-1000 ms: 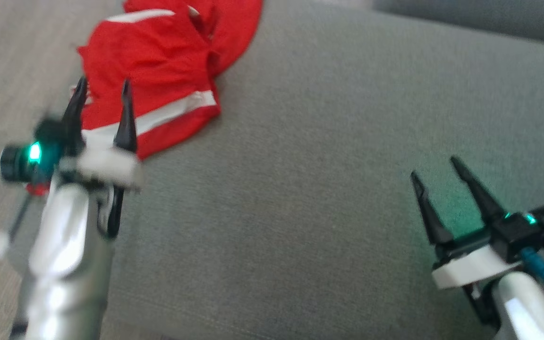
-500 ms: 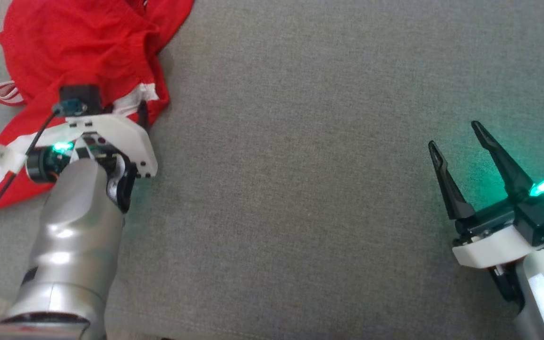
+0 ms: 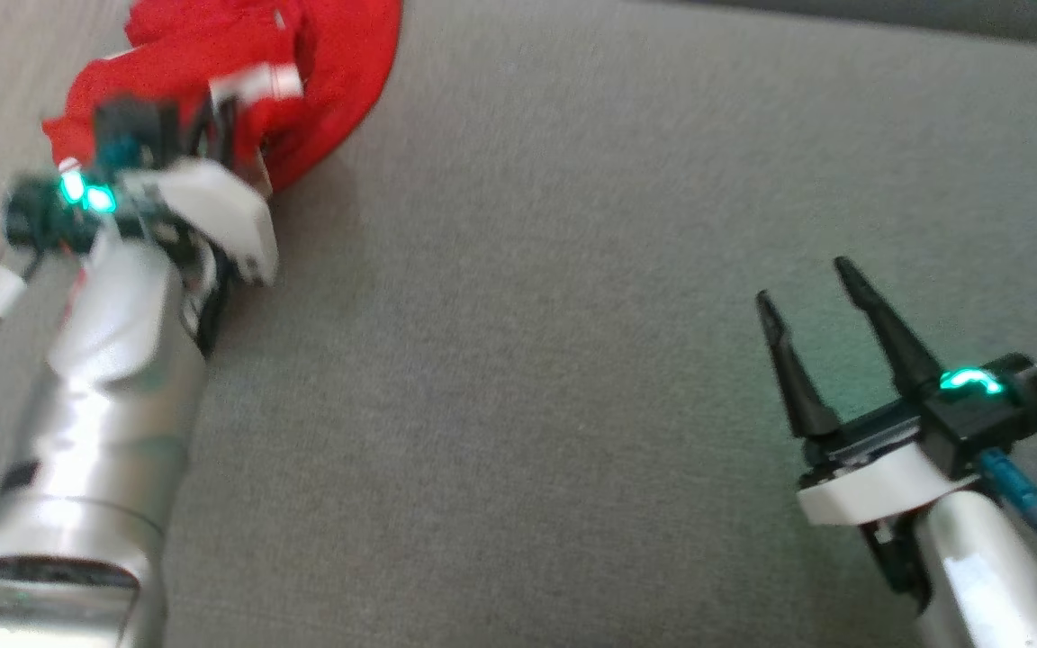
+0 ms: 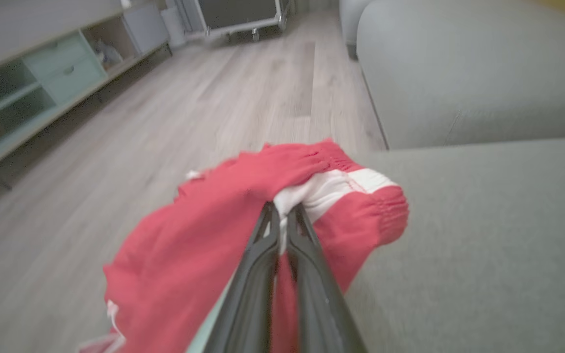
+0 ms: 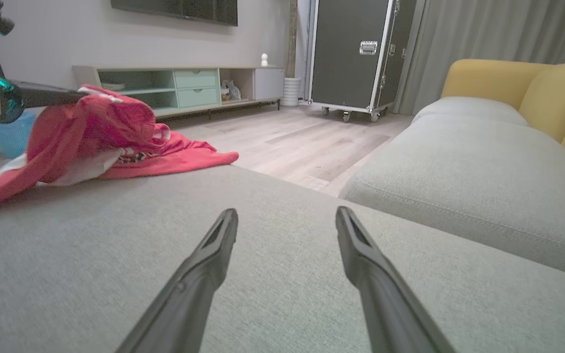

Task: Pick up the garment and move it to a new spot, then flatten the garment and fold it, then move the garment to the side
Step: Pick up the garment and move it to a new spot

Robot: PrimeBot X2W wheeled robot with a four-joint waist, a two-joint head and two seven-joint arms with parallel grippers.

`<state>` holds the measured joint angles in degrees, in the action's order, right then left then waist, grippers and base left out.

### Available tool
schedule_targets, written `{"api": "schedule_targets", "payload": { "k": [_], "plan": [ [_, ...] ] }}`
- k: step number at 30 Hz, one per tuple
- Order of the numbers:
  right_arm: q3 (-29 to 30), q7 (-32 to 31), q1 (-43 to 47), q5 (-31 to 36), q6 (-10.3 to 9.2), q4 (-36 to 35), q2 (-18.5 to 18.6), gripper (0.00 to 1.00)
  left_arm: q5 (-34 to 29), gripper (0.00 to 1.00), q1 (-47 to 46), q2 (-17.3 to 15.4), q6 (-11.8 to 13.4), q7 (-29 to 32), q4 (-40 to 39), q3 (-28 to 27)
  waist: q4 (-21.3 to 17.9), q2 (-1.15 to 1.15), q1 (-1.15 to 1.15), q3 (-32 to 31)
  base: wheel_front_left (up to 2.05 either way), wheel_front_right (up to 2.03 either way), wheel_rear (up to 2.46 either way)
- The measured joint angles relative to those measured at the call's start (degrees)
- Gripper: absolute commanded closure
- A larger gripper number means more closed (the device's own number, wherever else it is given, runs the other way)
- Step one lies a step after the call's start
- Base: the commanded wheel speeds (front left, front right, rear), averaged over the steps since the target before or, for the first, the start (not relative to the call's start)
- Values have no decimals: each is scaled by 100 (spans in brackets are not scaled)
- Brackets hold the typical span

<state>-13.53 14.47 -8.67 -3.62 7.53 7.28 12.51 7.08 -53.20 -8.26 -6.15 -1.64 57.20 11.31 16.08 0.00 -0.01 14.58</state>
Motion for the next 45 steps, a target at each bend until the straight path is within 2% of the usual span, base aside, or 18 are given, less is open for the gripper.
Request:
{"api": "schedule_targets", "payload": {
  "k": [6,10,14,17,20,26,31,33,34,35,36,38,41,45],
  "plan": [
    [-14,0,102,-43,0,119,-480,0,-59,100,-274,-300,-94,130,-1004,324,-379,0,0,-544,0,0,0],
    [82,1,269,-44,0,145,-665,0,44,100,-273,-323,-101,376,-1631,591,-705,0,-1,-754,0,0,0],
    [160,1,396,-68,0,208,-805,0,606,100,-247,-324,-144,691,-2540,1126,-1217,0,-1,-997,0,0,0],
    [203,13,485,-68,0,215,-850,0,1323,100,-131,-297,-143,853,-3192,1445,-1648,0,-1,-1154,0,0,0],
    [261,16,479,-69,0,205,-890,0,1757,100,9,-255,-144,868,-3559,1684,-2113,0,0,-1265,0,0,0],
    [310,16,478,-92,0,191,-911,0,2455,100,513,58,-144,824,-3366,1995,-2978,0,0,-1383,0,0,0],
    [377,16,486,-92,0,175,-912,0,2655,100,1787,135,-141,470,-2661,2390,-3459,0,0,-1325,0,0,0],
    [403,16,487,-92,0,176,-913,0,2590,100,2359,135,-41,132,-2267,2451,-3520,0,1,-1227,0,0,0],
    [415,16,487,-92,0,178,-915,0,2528,59,2605,129,18,-65,-2074,2497,-3530,0,2,-1180,0,0,0],
    [438,16,487,-91,0,178,-920,0,2475,24,2815,140,96,-296,-1905,2520,-3522,0,2,-1143,0,0,0],
    [468,16,489,-91,0,179,-928,0,2463,0,2977,154,179,-533,-1778,2517,-3493,0,2,-1123,0,0,0],
    [510,16,504,-91,0,186,-932,0,2455,0,3175,204,376,-985,-1600,2484,-3397,0,1,-1109,0,0,0],
    [565,16,680,-91,0,222,-936,0,2452,0,3333,365,647,-1235,-1604,2284,-3175,0,2,-1159,0,0,0],
    [643,16,967,-90,0,287,-945,0,2207,0,3852,494,1061,-1265,-2548,1588,-2770,0,1,-1295,0,0,0]
  ]
}}
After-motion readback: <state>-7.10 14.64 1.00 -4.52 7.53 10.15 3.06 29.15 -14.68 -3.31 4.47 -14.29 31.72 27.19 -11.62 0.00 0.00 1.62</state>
